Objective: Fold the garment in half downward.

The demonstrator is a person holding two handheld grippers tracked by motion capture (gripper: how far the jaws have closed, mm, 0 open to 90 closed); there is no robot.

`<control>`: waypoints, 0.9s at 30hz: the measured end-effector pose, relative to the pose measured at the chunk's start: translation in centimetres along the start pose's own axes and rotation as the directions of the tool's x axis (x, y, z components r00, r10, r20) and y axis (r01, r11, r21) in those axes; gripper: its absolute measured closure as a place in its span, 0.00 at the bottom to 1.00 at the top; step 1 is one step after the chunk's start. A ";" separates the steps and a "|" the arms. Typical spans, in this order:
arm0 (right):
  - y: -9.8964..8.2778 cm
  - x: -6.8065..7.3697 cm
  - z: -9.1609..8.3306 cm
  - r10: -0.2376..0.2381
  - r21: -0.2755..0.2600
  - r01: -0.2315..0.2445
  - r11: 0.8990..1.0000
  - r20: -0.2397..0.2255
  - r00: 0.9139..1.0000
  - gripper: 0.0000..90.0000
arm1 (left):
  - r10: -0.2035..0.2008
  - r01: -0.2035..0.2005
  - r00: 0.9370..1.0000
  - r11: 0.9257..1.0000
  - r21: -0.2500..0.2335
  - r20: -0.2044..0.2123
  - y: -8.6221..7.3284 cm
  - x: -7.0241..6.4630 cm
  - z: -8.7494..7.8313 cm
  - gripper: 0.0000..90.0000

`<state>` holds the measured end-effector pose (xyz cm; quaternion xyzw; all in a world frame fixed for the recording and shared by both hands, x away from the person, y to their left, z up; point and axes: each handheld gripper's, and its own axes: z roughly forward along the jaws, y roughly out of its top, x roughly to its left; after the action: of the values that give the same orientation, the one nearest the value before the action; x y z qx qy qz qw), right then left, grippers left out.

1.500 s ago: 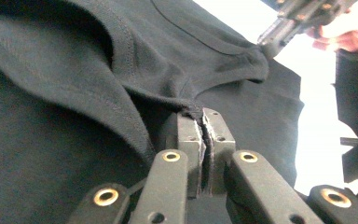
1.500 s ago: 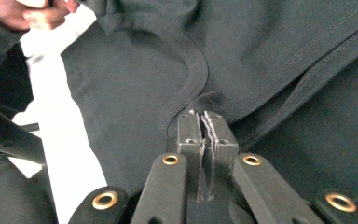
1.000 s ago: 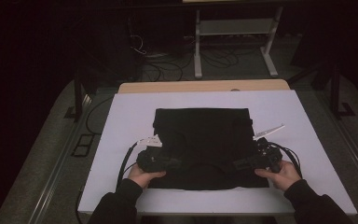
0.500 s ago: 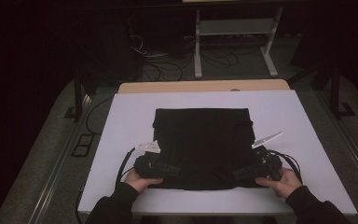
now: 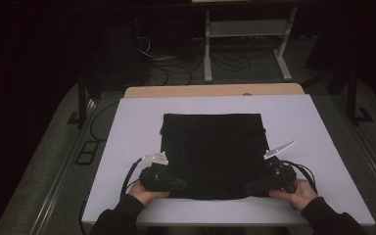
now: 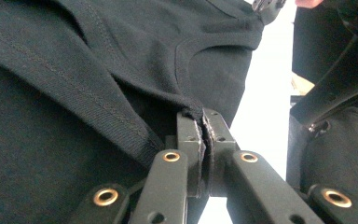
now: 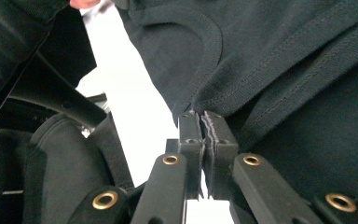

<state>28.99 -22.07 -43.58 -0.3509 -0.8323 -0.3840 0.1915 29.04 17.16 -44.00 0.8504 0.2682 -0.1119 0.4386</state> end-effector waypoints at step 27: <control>-0.4 0.2 0.2 0.013 0.036 -0.013 0.999 -0.006 1.000 0.90 | -0.025 0.024 1.000 0.999 0.039 0.014 -0.2 0.0 0.1 0.88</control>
<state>28.55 -21.97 -43.77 -0.3517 -0.8362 -0.3689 0.2026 28.94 17.16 -44.26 0.8546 0.2730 -0.1287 0.4225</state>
